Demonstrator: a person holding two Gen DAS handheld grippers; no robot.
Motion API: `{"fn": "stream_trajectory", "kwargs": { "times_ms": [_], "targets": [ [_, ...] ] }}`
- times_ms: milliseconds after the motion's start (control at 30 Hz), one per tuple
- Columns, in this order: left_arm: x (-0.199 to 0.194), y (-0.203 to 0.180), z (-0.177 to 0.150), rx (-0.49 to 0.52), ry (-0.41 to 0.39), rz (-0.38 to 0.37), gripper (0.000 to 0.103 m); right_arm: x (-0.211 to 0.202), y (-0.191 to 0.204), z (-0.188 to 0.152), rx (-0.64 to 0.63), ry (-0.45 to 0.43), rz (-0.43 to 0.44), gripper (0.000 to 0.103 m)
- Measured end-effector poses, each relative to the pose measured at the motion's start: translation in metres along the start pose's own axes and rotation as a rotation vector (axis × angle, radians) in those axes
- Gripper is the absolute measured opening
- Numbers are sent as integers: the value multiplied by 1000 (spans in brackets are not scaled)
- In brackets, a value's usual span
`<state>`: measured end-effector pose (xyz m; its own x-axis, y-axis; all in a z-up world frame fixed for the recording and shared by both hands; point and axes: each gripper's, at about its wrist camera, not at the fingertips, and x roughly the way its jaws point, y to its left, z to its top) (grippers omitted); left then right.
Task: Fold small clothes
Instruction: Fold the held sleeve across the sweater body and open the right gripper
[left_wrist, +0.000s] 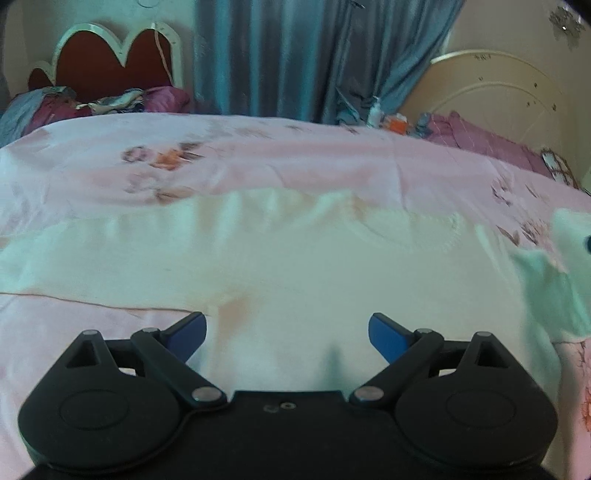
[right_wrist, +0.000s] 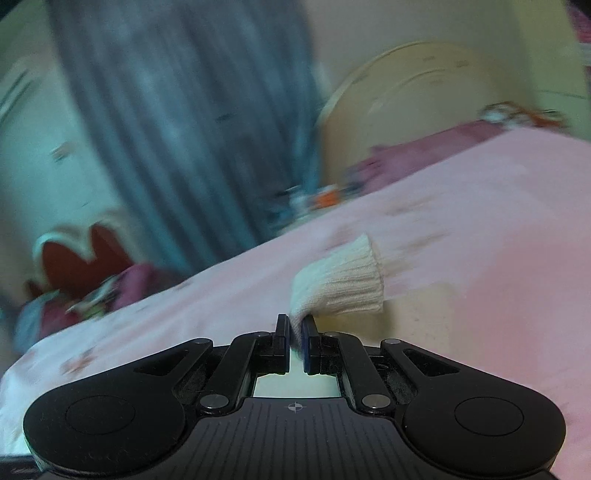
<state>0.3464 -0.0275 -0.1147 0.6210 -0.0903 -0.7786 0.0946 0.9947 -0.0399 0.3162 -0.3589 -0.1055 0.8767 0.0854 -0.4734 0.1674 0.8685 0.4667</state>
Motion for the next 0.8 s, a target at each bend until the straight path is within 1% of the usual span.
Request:
{"fn": "stream_trajectory", "kwargs": {
  "times_ms": [67, 200, 267, 300, 333, 400, 433, 467, 500, 567, 667, 700, 733, 767, 800],
  "targets": [
    [-1, 15, 1, -13, -10, 6, 94, 19, 36, -17, -26, 50, 50, 5],
    [0, 38, 2, -36, -6, -5, 94, 49, 85, -59, -65, 174, 116, 6],
    [3, 45, 3, -47, 3, -27, 94, 57, 95, -75, -82, 224, 132, 6],
    [5, 46, 3, -51, 7, -39, 94, 55, 100, -86, -94, 241, 138, 6],
    [6, 47, 3, -54, 10, -57, 94, 61, 103, -88, -113, 266, 140, 8],
    [10, 47, 3, -64, 18, -102, 94, 65, 104, -87, -132, 302, 155, 39],
    [13, 45, 4, -67, 24, -121, 94, 59, 102, -86, -131, 286, 172, 65],
    [15, 42, 4, -68, 29, -143, 94, 52, 99, -84, -138, 258, 177, 68],
    [18, 38, 5, -65, 33, -165, 94, 48, 99, -81, -153, 239, 164, 68],
    [24, 25, 5, -51, 45, -214, 94, 31, 86, -76, -167, 209, 109, 68],
    [39, 1, 1, -12, 85, -287, 93, 11, 59, -69, -179, 175, -6, 68],
    [45, -7, -1, -2, 97, -295, 90, 5, 50, -69, -190, 167, -43, 68],
    [52, -14, -3, 3, 104, -294, 83, -3, 38, -69, -206, 157, -89, 68],
    [58, -19, -5, -1, 116, -291, 78, -10, 28, -70, -214, 154, -124, 68],
    [64, -22, -6, -9, 120, -293, 68, -15, 18, -70, -211, 154, -151, 68]
  ]
}}
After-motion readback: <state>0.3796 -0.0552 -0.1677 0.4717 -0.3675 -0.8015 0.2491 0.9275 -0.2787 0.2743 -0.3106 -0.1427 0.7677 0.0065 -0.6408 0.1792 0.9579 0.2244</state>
